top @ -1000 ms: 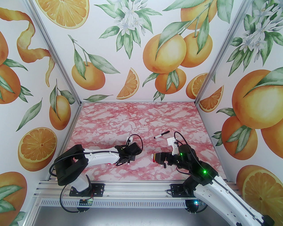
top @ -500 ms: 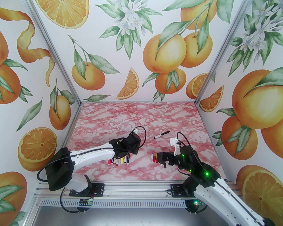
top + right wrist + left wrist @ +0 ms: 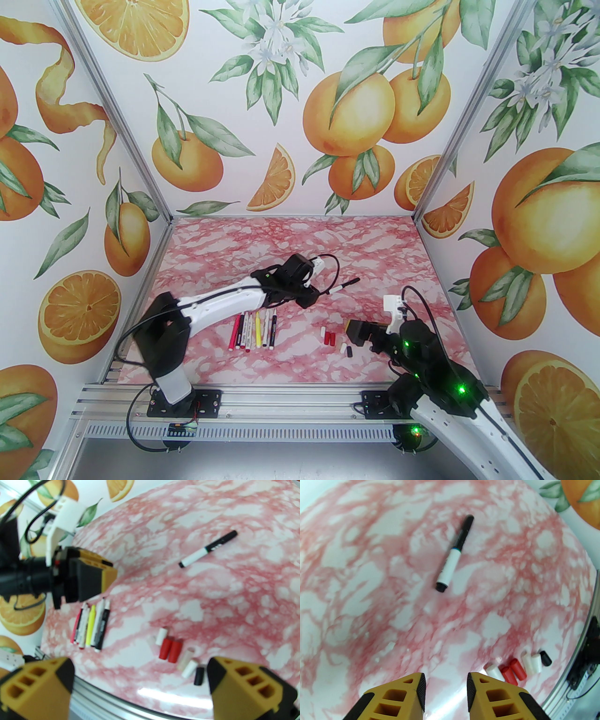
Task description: Open the pen caps
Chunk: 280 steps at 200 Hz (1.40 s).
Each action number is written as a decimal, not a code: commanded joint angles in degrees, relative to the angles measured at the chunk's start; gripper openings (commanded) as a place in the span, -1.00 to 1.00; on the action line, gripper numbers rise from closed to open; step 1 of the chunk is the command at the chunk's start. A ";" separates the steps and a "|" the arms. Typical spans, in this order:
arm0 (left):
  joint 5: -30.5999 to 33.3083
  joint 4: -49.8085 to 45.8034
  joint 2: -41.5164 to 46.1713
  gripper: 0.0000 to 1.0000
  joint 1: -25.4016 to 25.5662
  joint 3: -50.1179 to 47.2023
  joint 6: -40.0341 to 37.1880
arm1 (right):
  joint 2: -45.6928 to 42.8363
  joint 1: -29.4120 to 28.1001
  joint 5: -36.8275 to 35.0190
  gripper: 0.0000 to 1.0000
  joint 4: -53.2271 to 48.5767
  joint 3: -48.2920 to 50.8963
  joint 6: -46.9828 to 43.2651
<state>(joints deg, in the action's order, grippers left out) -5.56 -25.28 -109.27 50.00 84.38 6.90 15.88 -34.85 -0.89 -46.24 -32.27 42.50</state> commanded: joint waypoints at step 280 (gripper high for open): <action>-6.72 -13.99 -34.51 -0.41 -2.22 37.11 -18.44 | -0.41 -0.13 -2.51 0.98 -3.38 -1.18 2.76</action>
<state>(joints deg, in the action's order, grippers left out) -12.05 -36.93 -142.61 48.01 119.44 -9.47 15.07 -34.85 -2.22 -49.98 -33.43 44.64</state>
